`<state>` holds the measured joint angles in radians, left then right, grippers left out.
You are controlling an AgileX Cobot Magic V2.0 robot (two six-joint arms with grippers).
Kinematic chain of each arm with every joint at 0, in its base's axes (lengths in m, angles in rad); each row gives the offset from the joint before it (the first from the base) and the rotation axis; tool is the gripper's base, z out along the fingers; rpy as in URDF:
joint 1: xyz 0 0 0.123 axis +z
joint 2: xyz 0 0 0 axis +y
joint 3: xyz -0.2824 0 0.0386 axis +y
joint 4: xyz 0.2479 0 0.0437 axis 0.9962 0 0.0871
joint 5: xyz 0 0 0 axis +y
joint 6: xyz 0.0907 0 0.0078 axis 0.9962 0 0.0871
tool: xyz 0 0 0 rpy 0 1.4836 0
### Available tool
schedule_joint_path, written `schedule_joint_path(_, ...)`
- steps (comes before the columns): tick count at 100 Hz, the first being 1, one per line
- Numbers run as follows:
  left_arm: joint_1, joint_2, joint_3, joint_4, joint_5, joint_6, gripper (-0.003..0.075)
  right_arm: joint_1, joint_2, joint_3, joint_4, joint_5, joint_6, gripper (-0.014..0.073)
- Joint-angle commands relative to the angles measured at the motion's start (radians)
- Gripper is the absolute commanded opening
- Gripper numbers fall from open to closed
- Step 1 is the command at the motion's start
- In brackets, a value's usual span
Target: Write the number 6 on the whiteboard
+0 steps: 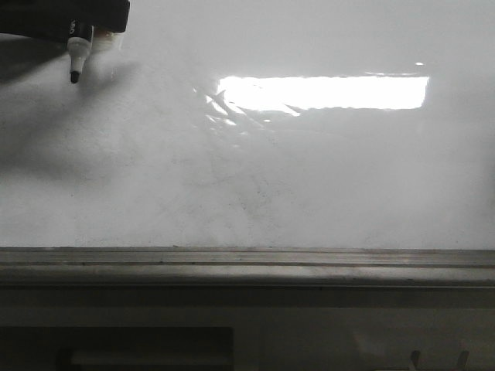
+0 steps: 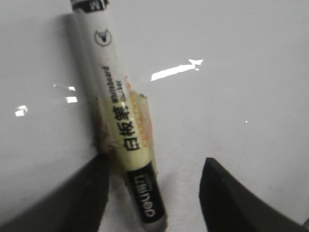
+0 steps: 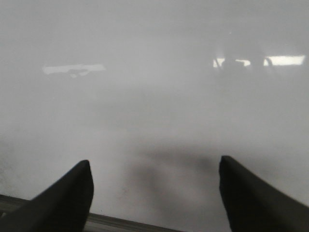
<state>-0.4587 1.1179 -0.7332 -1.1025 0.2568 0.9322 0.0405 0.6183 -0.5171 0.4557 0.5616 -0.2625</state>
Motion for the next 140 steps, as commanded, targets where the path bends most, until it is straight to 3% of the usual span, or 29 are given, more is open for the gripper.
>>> schedule_joint_path(1,-0.003,0.010,-0.024,-0.001,-0.064,0.003,0.0214,-0.004,0.009,-0.037,0.014,-0.064,-0.012,0.0488)
schedule_joint_path(6,-0.003,0.006,-0.024,-0.001,-0.062,0.003,0.0073,-0.004,0.009,-0.037,0.014,-0.064,-0.012,0.0489)
schedule_joint_path(11,-0.003,0.004,-0.024,0.006,-0.052,0.005,-0.0018,-0.004,0.009,-0.037,0.014,-0.064,-0.012,0.0489)
schedule_joint_path(33,-0.003,-0.039,-0.029,0.038,0.038,0.007,-0.0020,-0.004,0.011,-0.046,0.033,-0.044,-0.040,0.0488)
schedule_joint_path(52,-0.041,-0.078,-0.082,0.177,0.236,0.011,-0.0020,-0.002,0.110,-0.161,0.346,0.141,-0.350,0.0488)
schedule_joint_path(62,-0.119,-0.072,-0.095,0.258,0.246,0.011,-0.0020,-0.002,0.203,-0.247,0.498,0.258,-0.466,0.0488)
schedule_joint_path(80,-0.277,-0.035,-0.095,0.338,0.209,0.011,-0.0020,-0.002,0.350,-0.379,0.652,0.416,-0.538,0.0488)
schedule_joint_path(103,-0.393,0.030,-0.097,0.342,0.101,0.011,-0.0020,0.056,0.502,-0.500,0.664,0.548,-0.538,0.0488)
schedule_joint_path(140,-0.410,0.070,-0.118,0.340,0.058,-0.006,-0.0020,0.202,0.621,-0.545,0.634,0.587,-0.555,0.0465)
